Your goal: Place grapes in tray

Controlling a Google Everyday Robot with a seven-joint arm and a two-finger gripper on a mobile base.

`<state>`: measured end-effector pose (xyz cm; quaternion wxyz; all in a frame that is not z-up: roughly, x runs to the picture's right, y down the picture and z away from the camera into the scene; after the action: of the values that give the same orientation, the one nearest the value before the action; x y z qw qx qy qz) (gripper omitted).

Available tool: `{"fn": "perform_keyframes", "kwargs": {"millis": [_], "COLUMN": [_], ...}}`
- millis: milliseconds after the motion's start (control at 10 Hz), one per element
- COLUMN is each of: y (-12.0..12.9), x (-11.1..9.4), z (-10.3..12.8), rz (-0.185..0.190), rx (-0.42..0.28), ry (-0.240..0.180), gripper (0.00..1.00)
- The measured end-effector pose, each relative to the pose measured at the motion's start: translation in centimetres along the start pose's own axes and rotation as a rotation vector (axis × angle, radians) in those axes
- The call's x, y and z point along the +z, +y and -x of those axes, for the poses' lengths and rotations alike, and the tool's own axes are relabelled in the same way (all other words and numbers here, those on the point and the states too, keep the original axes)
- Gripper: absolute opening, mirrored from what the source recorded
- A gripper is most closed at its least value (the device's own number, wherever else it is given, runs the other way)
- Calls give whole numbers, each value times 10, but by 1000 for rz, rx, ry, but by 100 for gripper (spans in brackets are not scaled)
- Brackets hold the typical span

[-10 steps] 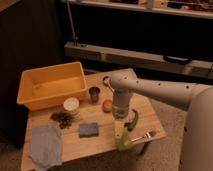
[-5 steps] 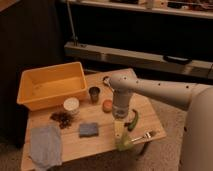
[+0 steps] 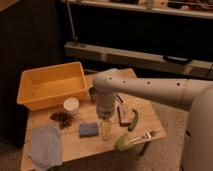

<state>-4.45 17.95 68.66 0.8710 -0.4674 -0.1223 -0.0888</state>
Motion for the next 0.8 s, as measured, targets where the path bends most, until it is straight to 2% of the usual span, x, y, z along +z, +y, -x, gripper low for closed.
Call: {"fn": "perform_keyframes", "kwargs": {"millis": [200,300,600,800], "y": [0,0,1,-8], "x": [-8,-9,-8,-1], "z": [49,55,52,51], "rz": [-50,-59,-60,-101], "rx": [-138,-157,-154,-175], "ry": [-19,-21,-18,23], "gripper": [80,80,80,80]}}
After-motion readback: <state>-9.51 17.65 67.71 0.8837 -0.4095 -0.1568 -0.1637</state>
